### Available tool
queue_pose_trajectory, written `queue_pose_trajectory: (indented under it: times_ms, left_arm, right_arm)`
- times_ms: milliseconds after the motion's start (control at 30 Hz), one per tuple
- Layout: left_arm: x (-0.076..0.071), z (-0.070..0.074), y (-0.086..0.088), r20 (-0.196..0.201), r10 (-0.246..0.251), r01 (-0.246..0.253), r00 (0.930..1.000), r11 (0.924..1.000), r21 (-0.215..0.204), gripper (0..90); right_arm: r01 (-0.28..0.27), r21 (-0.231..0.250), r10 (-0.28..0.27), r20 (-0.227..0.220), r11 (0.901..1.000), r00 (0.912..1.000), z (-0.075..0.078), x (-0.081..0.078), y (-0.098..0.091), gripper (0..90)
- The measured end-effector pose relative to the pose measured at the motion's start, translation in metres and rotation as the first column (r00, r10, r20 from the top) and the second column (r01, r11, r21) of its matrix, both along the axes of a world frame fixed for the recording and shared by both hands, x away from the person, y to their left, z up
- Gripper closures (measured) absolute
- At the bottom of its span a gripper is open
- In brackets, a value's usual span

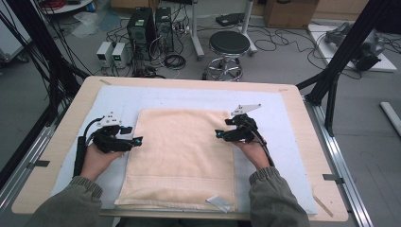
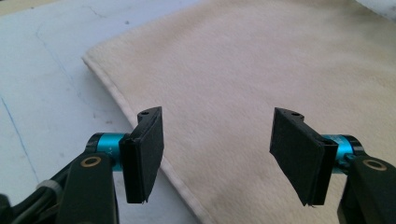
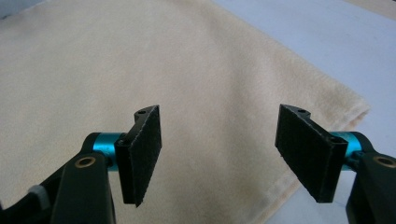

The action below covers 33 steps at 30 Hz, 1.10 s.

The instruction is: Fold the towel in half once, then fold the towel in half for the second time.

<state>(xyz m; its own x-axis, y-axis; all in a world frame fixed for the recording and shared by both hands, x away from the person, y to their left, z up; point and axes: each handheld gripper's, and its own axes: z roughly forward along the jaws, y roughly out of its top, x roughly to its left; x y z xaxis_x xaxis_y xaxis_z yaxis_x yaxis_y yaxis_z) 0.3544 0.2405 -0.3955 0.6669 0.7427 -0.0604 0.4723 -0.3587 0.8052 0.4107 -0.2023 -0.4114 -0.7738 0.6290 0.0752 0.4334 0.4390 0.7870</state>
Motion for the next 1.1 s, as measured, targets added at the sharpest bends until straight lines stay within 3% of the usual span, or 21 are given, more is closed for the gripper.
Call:
queue_pose_trajectory:
  times_ms: [267,433,667,733,767,867,1000,1100]
  left_arm:
    - [0.015,0.020,-0.001,0.035,0.014,-0.014,0.9993,0.9999,-0.002,34.8]
    - [0.024,0.023,-0.002,0.029,0.019,-0.019,0.9994,0.9998,0.005,34.8]
    - [0.050,0.035,0.000,0.029,0.060,-0.060,0.9978,0.9982,0.000,35.0]
    - [0.059,0.039,0.000,0.032,0.076,-0.076,0.9966,0.9970,0.009,35.0]
    - [0.062,0.039,0.001,0.040,0.079,-0.080,0.9961,0.9968,0.008,35.0]
    - [0.072,0.033,0.002,0.041,0.099,-0.099,0.9942,0.9950,0.004,35.6]
    - [0.082,0.018,0.003,0.001,0.123,-0.123,0.9924,0.9924,0.012,35.3]
    - [0.084,0.004,0.002,0.005,0.139,-0.140,0.9902,0.9901,0.018,35.1]
  right_arm:
    - [0.004,-0.004,-0.004,0.013,1.0000,0.9999,0.015,0.006,-0.003,30.5]
    - [0.012,-0.013,-0.012,0.014,0.9998,0.9998,0.023,0.013,-0.003,30.5]
    - [0.025,-0.039,-0.024,0.017,0.9989,0.9996,0.038,0.033,-0.003,30.6]
    - [0.043,-0.037,-0.041,0.042,0.9984,0.9983,0.039,0.038,-0.005,30.7]
    - [0.054,-0.033,-0.053,0.027,0.9980,0.9982,0.037,0.041,-0.006,30.6]
    - [0.066,-0.052,-0.066,0.014,0.9964,0.9977,0.030,0.049,-0.007,30.5]
    - [0.090,-0.046,-0.090,-0.012,0.9949,0.9958,0.020,0.055,-0.010,30.3]
    - [0.098,-0.060,-0.100,-0.035,0.9933,0.9943,0.012,0.059,-0.012,29.1]
